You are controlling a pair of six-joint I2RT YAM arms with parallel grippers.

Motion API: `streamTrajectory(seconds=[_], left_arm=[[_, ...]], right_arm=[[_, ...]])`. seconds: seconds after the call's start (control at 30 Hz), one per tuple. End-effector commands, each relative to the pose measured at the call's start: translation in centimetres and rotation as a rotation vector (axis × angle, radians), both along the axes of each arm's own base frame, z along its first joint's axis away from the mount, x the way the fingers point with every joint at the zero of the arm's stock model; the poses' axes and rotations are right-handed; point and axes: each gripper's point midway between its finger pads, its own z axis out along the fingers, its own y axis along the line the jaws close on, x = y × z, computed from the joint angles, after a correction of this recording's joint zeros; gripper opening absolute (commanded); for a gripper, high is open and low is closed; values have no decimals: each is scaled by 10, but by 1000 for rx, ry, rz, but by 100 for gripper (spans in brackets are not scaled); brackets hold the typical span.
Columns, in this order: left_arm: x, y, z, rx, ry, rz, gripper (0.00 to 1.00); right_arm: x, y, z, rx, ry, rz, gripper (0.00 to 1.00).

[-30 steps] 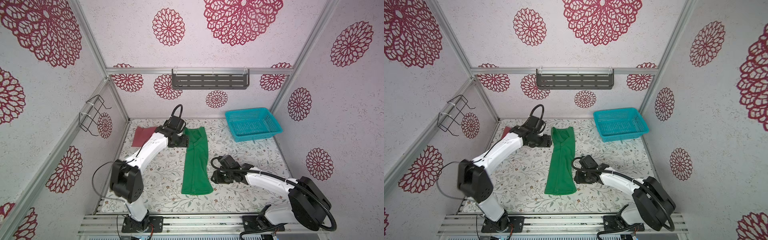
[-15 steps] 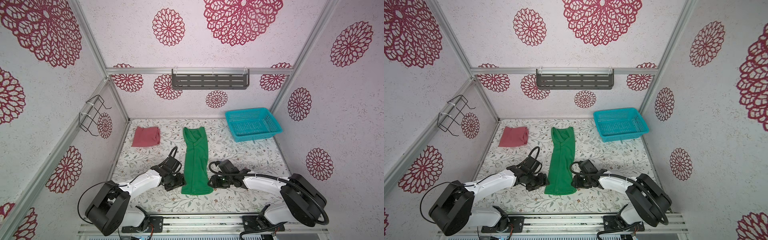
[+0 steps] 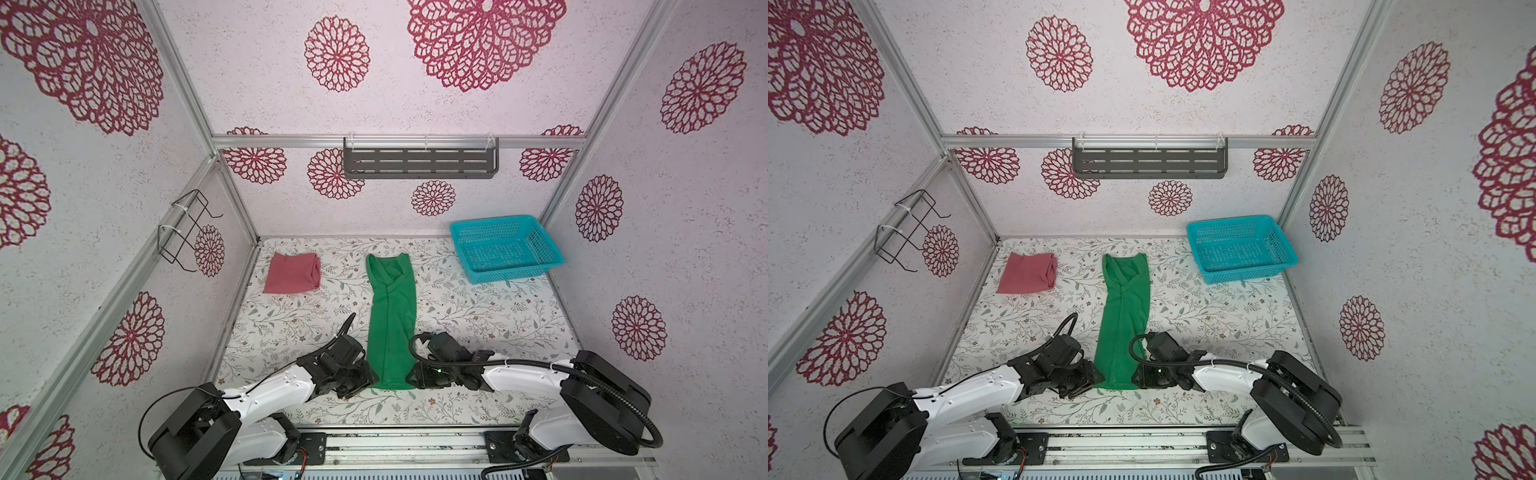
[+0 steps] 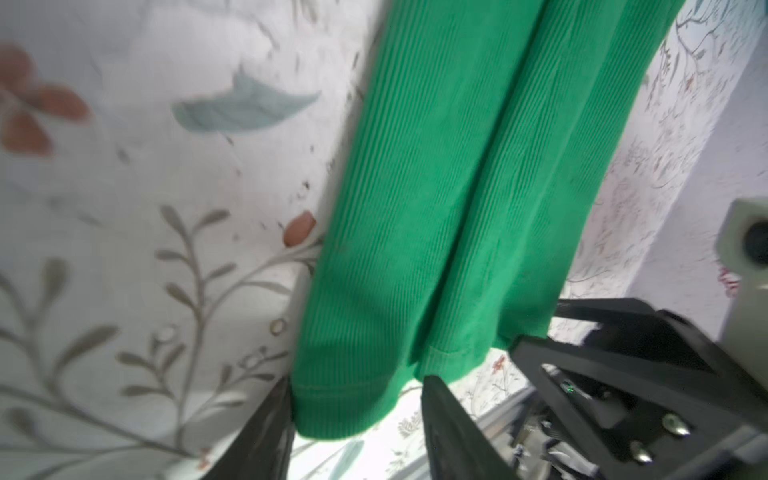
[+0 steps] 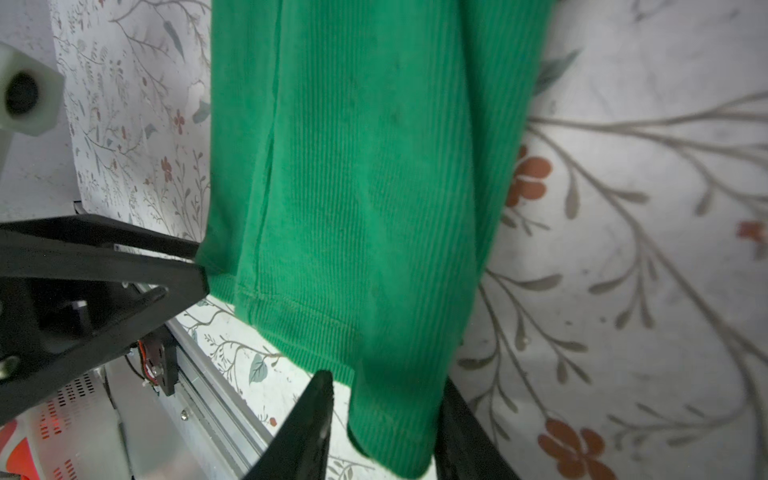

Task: Fold and stack the tank tops
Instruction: 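Grasp the green strip's near end with both grippers, then fold the near end farther from the robot over the strip with both grippers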

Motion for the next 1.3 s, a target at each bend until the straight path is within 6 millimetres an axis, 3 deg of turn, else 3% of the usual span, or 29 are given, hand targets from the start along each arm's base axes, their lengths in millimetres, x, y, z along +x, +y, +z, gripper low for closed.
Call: streamTrajectory(seconds=[0.0,0.2,0.43,0.6,0.77,1.07,1.27], left_arm=[[-16,18,-25,90,77,48,43],[-11,19,-23,128,62,41,29],[-13,18,-19,140,63,40,0],[-31,11,-17,162,64,42,0],[-43,11,-15,178,47,66,0],[-31,6,8,244,-3,13,0],[-12,3,30,250,-49,-5,0]], right_arm=[[-14,-19,-19,-88,64,-53,37],[-10,-16,-16,-94,48,-48,22],[-20,-17,-11,-96,62,-31,8],[-37,-18,-11,-98,81,6,6],[-37,-21,-8,-120,65,36,4],[-24,-17,17,-121,3,58,3],[0,-8,47,-91,-96,54,1]])
